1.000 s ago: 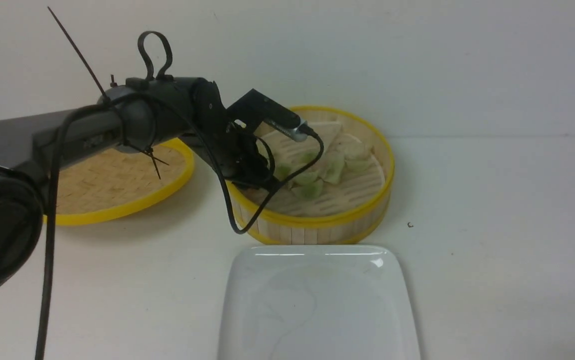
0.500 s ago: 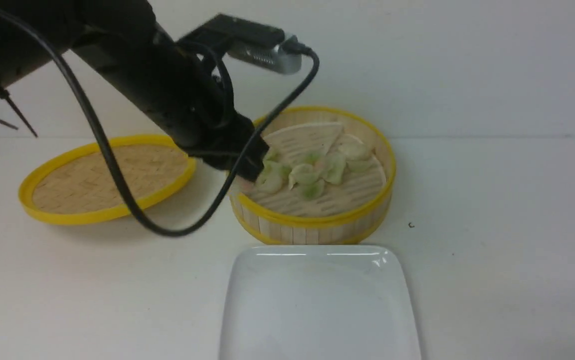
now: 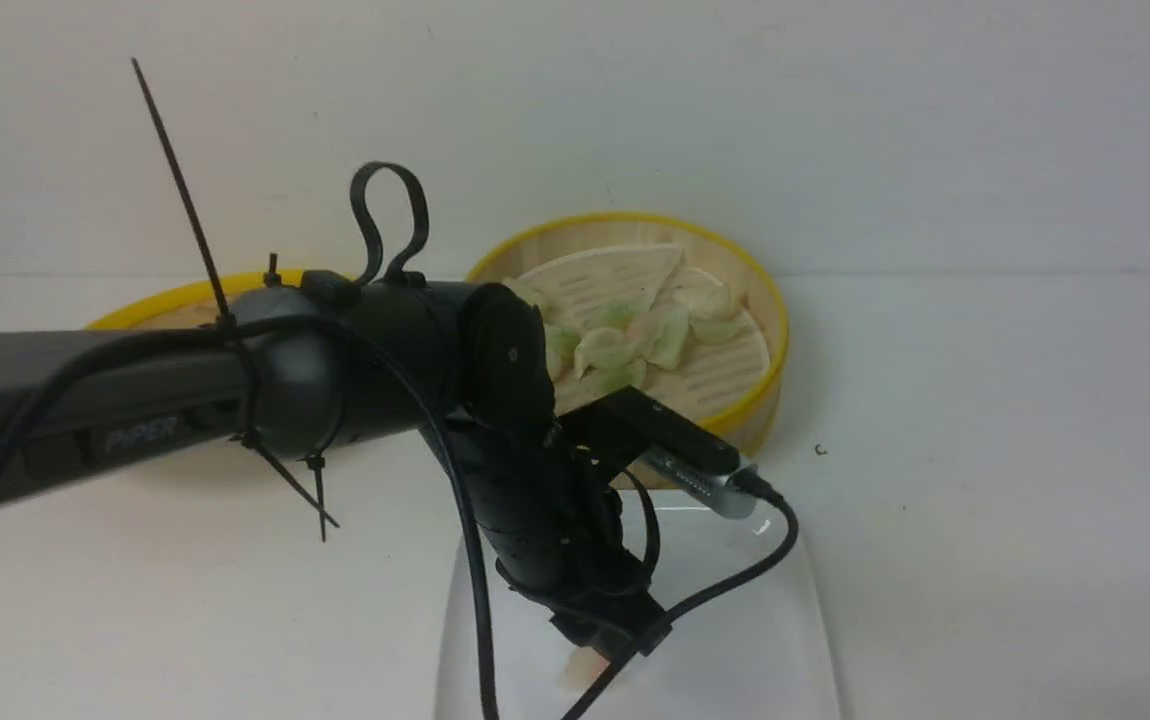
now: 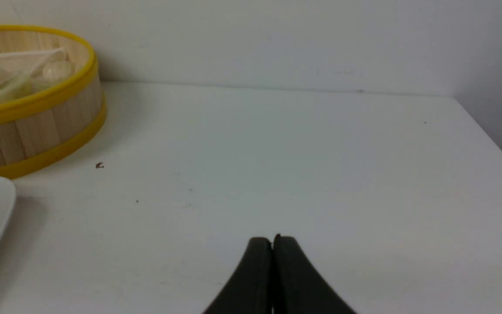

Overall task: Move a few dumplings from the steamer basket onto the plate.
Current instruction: Use the left arm to put the dumpling into the plate, then use the left arm to grab a dumpling from the steamer

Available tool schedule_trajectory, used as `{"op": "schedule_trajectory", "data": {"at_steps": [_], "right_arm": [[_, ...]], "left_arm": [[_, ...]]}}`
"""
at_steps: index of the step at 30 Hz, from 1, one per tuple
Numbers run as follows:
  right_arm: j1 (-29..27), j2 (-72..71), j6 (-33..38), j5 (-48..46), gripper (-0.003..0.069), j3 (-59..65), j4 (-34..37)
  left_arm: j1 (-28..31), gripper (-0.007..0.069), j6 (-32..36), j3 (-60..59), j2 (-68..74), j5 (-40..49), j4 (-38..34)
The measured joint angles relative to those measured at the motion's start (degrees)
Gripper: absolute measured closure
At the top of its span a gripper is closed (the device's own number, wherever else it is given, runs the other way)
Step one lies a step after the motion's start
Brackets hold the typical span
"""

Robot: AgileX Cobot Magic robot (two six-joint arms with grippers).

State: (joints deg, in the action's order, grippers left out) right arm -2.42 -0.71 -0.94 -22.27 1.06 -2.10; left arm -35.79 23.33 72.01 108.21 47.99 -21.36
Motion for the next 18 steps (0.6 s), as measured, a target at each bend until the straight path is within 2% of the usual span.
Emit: {"op": "schedule_trajectory", "data": {"at_steps": [1,2,3,6,10,13,18], "right_arm": [[0.0,0.0,0.0,0.0,0.0673,0.0,0.0],[0.0,0.0,0.0,0.0,0.0673,0.0,0.0],[0.0,0.0,0.0,0.0,0.0673,0.0,0.0],[0.0,0.0,0.0,0.0,0.0673,0.0,0.0],[0.0,0.0,0.0,0.0,0.0673,0.0,0.0],[0.0,0.0,0.0,0.0,0.0673,0.0,0.0],[0.0,0.0,0.0,0.0,0.0673,0.0,0.0]], "left_arm": [[0.0,0.0233,-0.2,0.9,0.1,-0.2,0.3],[0.0,0.0225,-0.3,1.1,0.1,-0.2,0.3],[0.3,0.0172,-1.5,2.9,0.1,-0.2,0.4],[1.6,0.0122,-5.4,9.1,0.0,-0.5,1.6],[5.1,0.0125,-10.5,17.8,1.1,-3.2,5.7],[7.2,0.0127,-11.2,24.6,5.1,-3.6,7.5],[7.5,0.0127,-11.0,31.3,14.1,-4.8,9.4]]}}
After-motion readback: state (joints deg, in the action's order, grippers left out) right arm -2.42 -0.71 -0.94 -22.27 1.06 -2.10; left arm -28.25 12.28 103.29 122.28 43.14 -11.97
